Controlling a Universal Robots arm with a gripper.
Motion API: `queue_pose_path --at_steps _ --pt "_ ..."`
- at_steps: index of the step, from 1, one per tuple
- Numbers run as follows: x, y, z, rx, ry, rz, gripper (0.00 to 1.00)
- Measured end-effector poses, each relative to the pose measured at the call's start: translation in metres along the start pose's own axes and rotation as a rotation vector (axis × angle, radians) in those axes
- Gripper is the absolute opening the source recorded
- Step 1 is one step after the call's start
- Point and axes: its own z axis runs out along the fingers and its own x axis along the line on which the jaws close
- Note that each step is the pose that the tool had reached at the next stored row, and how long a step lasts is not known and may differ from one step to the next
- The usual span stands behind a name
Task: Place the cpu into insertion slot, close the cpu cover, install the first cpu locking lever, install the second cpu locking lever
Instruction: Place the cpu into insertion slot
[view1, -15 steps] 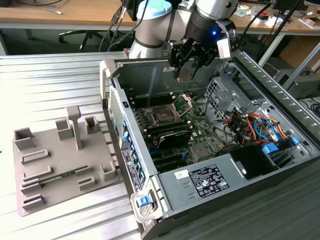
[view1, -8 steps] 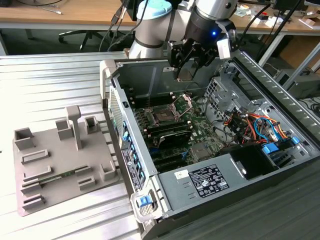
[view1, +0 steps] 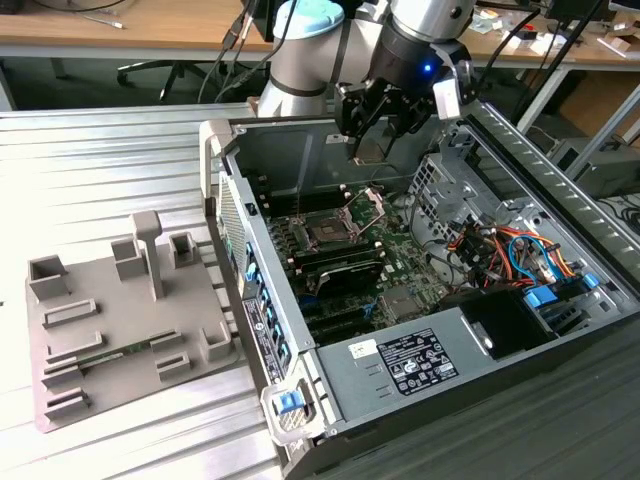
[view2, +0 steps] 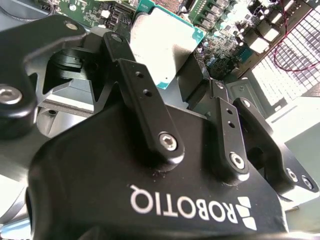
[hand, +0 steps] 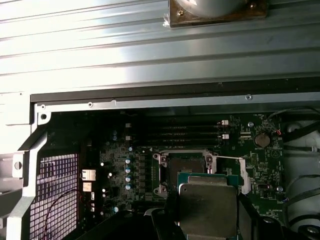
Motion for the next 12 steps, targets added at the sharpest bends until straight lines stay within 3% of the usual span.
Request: queue_pose_path --at_steps 12 --pt "0.0000 -0.0002 0.0030 0.0003 0.0000 0.000 0.55"
